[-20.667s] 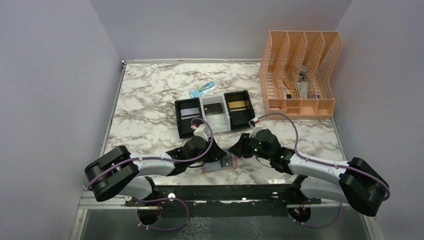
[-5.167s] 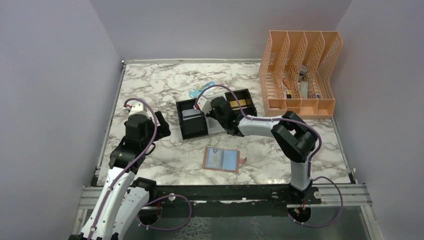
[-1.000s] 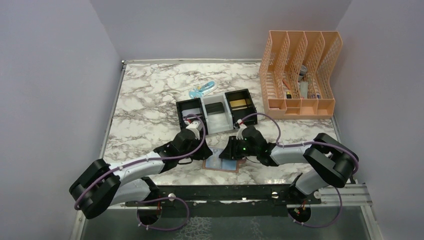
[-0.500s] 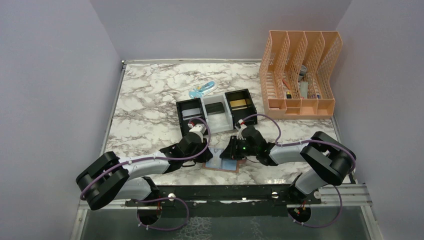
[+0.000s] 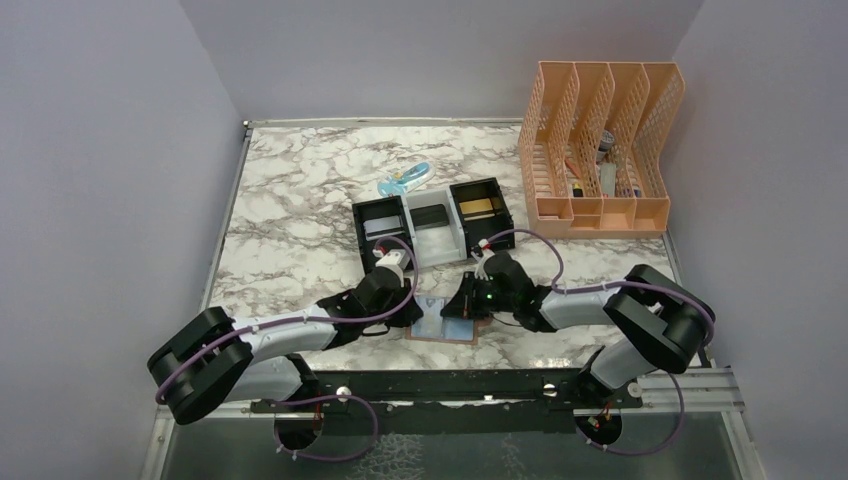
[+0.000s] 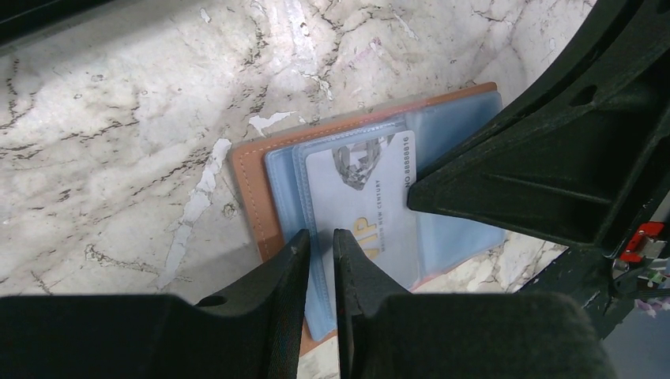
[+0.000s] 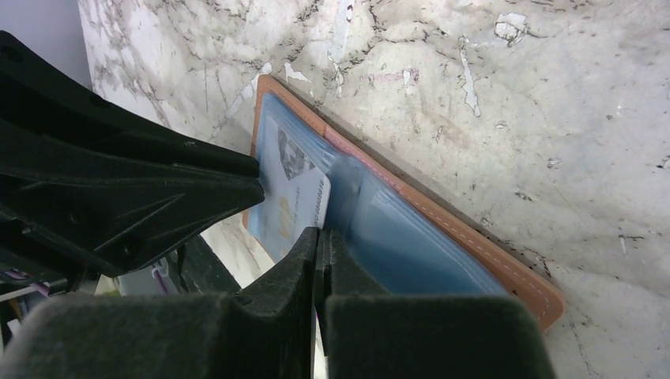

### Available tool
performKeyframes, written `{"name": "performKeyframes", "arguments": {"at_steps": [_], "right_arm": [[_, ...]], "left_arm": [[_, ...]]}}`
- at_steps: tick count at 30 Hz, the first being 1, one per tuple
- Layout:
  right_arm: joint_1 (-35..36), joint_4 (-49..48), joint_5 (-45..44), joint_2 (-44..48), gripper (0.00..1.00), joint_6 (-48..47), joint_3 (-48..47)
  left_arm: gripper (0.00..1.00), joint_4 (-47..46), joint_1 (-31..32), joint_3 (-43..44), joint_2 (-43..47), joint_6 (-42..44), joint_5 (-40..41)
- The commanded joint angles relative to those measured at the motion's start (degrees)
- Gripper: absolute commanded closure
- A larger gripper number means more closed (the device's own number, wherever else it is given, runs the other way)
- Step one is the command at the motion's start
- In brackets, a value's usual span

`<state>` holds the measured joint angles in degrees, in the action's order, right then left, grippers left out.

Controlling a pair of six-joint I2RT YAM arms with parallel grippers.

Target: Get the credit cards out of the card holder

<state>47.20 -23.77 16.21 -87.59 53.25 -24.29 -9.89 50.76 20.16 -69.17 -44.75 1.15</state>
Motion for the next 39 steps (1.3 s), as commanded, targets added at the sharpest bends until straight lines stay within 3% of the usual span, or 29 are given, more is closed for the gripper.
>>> {"name": "performKeyframes", "arguments": {"at_steps": [1, 12, 23, 32, 39], "right_arm": [[0.0, 3.8, 0.9, 2.1, 0.99, -2.8, -0.9], [-3.4, 7.9, 8.7, 0.6, 0.99, -6.3, -2.3], [-5.6, 12.0, 11.3, -0.6, 0.97, -10.8, -3.9], [-5.9, 8.9, 14.4, -2.9, 0.86, -7.9, -4.0], [-5.9, 2.7, 17.2, -4.5, 0.95, -3.3, -3.0]], "left_arm": [[0.79, 2.6, 0.4, -1.4, 0.7, -0.6, 1.6], [0.8, 2.2, 0.4, -1.7, 0.3, -1.0, 1.7], [0.8, 2.2, 0.4, -1.8, 0.5, -1.2, 1.9], [0.8, 2.2, 0.5, -1.3, 0.2, -1.2, 1.3], [0.8, 2.2, 0.8, -1.3, -0.4, -1.4, 1.1]]}}
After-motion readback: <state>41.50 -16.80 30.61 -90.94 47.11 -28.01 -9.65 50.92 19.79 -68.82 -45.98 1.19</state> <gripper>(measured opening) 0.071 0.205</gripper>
